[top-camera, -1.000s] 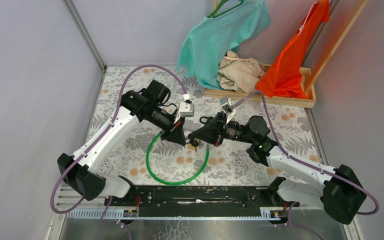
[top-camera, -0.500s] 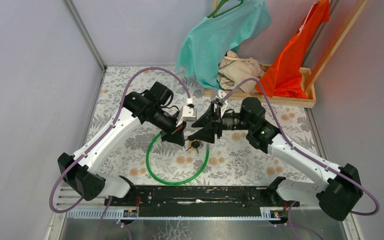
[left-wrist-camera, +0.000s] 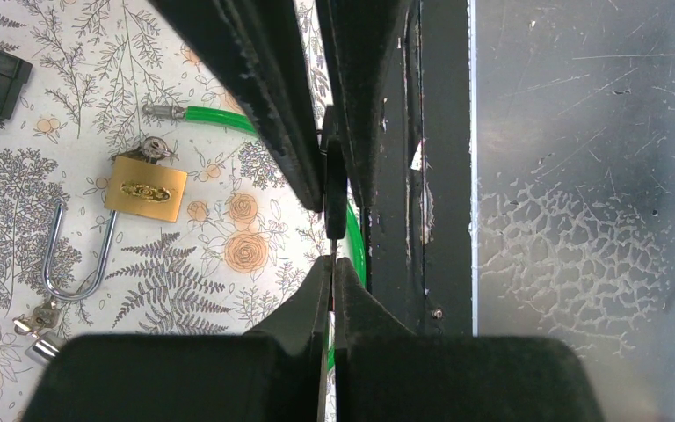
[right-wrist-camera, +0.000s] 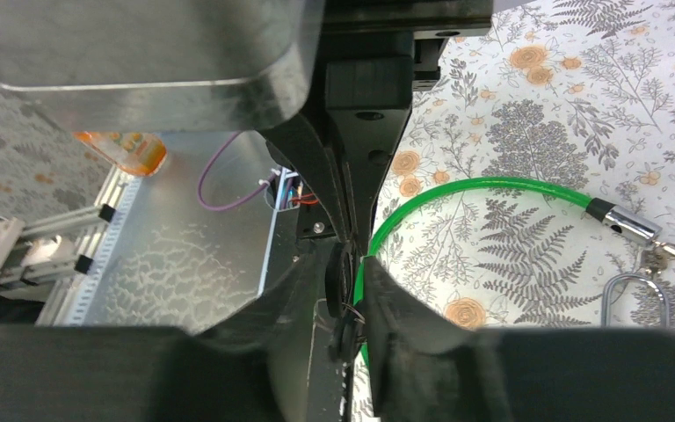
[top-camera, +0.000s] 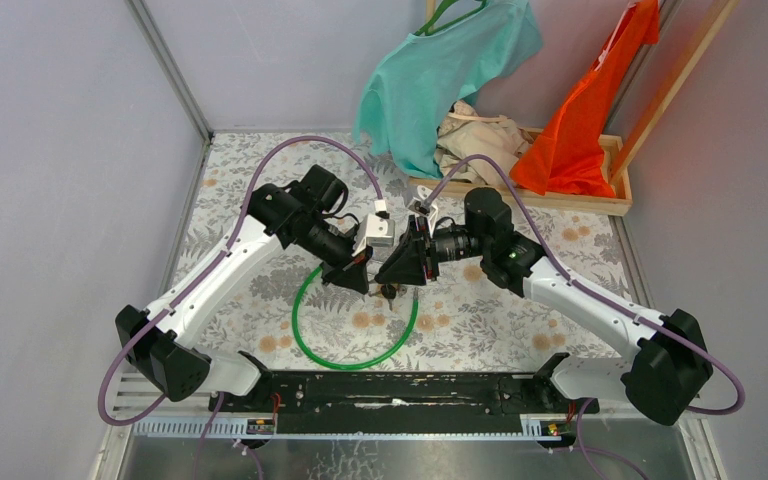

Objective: Unlock with the key

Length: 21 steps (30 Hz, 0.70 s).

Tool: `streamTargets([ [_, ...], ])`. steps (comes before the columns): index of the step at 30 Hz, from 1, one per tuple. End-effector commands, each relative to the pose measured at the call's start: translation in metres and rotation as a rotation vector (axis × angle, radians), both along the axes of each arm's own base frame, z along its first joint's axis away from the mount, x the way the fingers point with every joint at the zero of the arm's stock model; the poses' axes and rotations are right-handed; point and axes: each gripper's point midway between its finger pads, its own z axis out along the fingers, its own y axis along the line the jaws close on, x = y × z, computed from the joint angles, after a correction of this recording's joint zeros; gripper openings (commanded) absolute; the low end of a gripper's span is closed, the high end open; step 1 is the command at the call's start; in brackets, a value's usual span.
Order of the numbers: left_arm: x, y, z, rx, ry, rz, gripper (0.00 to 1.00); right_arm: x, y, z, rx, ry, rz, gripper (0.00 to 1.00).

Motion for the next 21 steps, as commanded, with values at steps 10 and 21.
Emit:
streamTargets([
  [10, 0.006, -0.003, 0.009, 0.001, -0.031, -0.002, 0.13, -0.001, -0.005, 0.014, -0.003, -0.053, 0.006, 0.0],
  [21, 0.051, 0.003, 0.0, 0.089, -0.204, 0.11, 0.89, 0.019, -0.031, 0.004, 0.055, 0.066, -0.227, 0.0],
])
